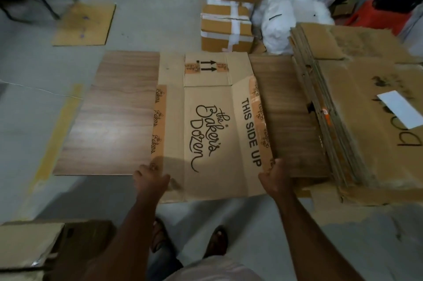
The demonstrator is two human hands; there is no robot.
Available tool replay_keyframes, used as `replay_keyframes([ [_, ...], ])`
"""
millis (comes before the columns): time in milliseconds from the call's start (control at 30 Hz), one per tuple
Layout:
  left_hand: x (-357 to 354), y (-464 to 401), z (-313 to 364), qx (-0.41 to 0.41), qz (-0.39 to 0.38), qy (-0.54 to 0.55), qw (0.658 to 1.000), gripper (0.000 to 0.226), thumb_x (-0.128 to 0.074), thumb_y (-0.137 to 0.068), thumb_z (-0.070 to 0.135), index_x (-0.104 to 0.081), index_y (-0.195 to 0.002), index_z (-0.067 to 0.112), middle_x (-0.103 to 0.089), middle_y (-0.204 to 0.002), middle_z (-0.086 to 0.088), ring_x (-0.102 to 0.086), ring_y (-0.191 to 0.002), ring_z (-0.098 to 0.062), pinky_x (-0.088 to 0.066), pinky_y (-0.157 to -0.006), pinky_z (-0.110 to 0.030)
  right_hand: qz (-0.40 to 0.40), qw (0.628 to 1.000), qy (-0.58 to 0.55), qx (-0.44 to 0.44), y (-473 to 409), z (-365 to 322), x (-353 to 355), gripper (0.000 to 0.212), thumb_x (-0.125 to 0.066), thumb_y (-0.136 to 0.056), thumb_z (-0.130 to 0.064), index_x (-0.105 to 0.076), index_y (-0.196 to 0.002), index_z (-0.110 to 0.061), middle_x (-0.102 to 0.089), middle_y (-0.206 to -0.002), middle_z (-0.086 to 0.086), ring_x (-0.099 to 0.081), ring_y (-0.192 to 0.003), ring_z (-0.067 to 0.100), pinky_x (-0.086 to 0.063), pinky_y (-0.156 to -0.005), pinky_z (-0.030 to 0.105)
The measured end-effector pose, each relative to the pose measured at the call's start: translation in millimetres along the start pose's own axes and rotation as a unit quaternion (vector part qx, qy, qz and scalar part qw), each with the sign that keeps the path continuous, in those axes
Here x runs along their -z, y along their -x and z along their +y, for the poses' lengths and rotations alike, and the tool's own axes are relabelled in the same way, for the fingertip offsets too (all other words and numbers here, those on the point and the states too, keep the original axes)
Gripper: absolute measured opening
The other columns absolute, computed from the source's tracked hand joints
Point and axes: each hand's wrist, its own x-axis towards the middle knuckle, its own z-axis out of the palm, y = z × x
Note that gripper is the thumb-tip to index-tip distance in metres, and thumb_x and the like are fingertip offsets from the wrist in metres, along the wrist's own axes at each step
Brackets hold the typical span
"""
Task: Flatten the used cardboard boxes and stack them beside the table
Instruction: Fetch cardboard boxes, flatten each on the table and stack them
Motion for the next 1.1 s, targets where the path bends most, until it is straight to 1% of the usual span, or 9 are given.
replay_keyframes([
  [67, 7.1, 7.6, -15.3, 0.028, -0.036, 0.111, 0.993, 0.025, -0.077, -0.084, 0.022, -0.065, -0.100, 0.006, -0.068, -0.099, -0.016, -0.067, -0.095, -0.039, -0.058, -0.077, -0.048, -0.017, 1.000, -0.005, -0.007, 3.5, 5.7, 3.1, 0.053, -0.075, -0.086, -0.009, -0.050, -0.133, -0.006, -0.064, -0.130, 0.014, -0.064, -0.115, 0.035, -0.056, -0.085, 0.041],
  [133, 14.7, 17.2, -19.1, 0.024, -0.075, 0.113, 0.990, 0.012, -0.073, -0.091, 0.020, -0.072, -0.090, 0.008, -0.071, -0.084, -0.014, -0.069, -0.084, -0.036, -0.057, -0.073, -0.046, -0.035, 0.999, -0.005, -0.006, 8.1, 5.7, 8.1, 0.053, -0.076, -0.086, -0.012, -0.052, -0.133, -0.010, -0.065, -0.129, 0.010, -0.063, -0.117, 0.033, -0.054, -0.082, 0.040],
  [267, 14.7, 39.5, 4.0, -0.056, 0.003, 0.009, 0.998, 0.035, -0.074, -0.089, 0.034, -0.070, -0.109, 0.006, -0.074, -0.098, -0.017, -0.070, -0.091, -0.036, -0.056, -0.080, -0.040, -0.055, 0.997, 0.035, 0.045, 21.3, -8.2, 5.1, 0.051, -0.072, -0.086, -0.011, -0.054, -0.133, -0.019, -0.065, -0.131, 0.007, -0.061, -0.122, 0.033, -0.053, -0.098, 0.047],
  [367, 19.9, 58.7, 30.4, -0.088, 0.071, -0.048, 0.992, 0.034, -0.066, -0.096, 0.030, -0.066, -0.117, 0.004, -0.071, -0.110, -0.019, -0.066, -0.105, -0.039, -0.043, -0.079, -0.032, -0.005, 0.996, 0.051, 0.078, 38.0, -27.8, 1.7, 0.045, -0.066, -0.088, -0.013, -0.056, -0.130, -0.024, -0.067, -0.125, 0.008, -0.063, -0.116, 0.035, -0.056, -0.093, 0.047],
  [433, 29.6, 67.6, 38.8, -0.112, 0.090, -0.043, 0.989, 0.031, -0.065, -0.098, 0.028, -0.065, -0.116, 0.003, -0.070, -0.110, -0.020, -0.065, -0.104, -0.039, -0.044, -0.079, -0.034, 0.028, 0.994, 0.040, 0.095, 49.2, -36.9, 5.0, 0.041, -0.063, -0.088, -0.011, -0.057, -0.126, -0.023, -0.068, -0.123, 0.008, -0.064, -0.114, 0.035, -0.056, -0.091, 0.046],
  [733, 54.5, 114.2, 33.6, -0.201, 0.153, 0.112, 0.961, 0.019, -0.064, -0.099, 0.028, -0.064, -0.109, 0.012, -0.067, -0.088, -0.010, -0.058, -0.076, -0.028, -0.040, -0.067, -0.034, 0.142, 0.974, 0.008, 0.179, 109.6, -46.9, 38.4, 0.048, -0.060, -0.100, -0.017, -0.047, -0.146, -0.017, -0.060, -0.142, 0.011, -0.058, -0.131, 0.032, -0.053, -0.101, 0.043],
  [833, 54.8, 124.7, 45.7, -0.227, 0.157, 0.180, 0.944, 0.018, -0.066, -0.097, 0.029, -0.065, -0.107, 0.015, -0.069, -0.090, -0.013, -0.065, -0.087, -0.035, -0.047, -0.074, -0.039, 0.195, 0.959, -0.010, 0.206, 132.2, -52.4, 58.7, 0.045, -0.061, -0.099, -0.017, -0.050, -0.143, -0.014, -0.062, -0.140, 0.009, -0.061, -0.127, 0.029, -0.052, -0.101, 0.038],
  [933, 44.9, 145.2, 64.9, -0.252, 0.142, 0.249, 0.924, 0.012, -0.067, -0.096, 0.026, -0.064, -0.102, 0.015, -0.067, -0.089, -0.010, -0.067, -0.092, -0.036, -0.044, -0.075, -0.038, 0.266, 0.935, -0.017, 0.234, 143.6, -45.5, 86.0, 0.050, -0.063, -0.098, -0.016, -0.049, -0.146, -0.014, -0.063, -0.139, 0.011, -0.061, -0.126, 0.031, -0.048, -0.101, 0.035],
  [1100, 16.0, 185.4, 97.7, -0.319, 0.126, 0.272, 0.899, 0.029, -0.066, -0.096, 0.035, -0.067, -0.107, 0.009, -0.071, -0.091, -0.015, -0.068, -0.090, -0.037, -0.040, -0.072, -0.036, 0.328, 0.906, -0.069, 0.260, 146.5, -10.6, 137.6, 0.057, -0.063, -0.099, -0.017, -0.042, -0.152, -0.016, -0.056, -0.146, 0.012, -0.055, -0.133, 0.030, -0.049, -0.107, 0.043],
])
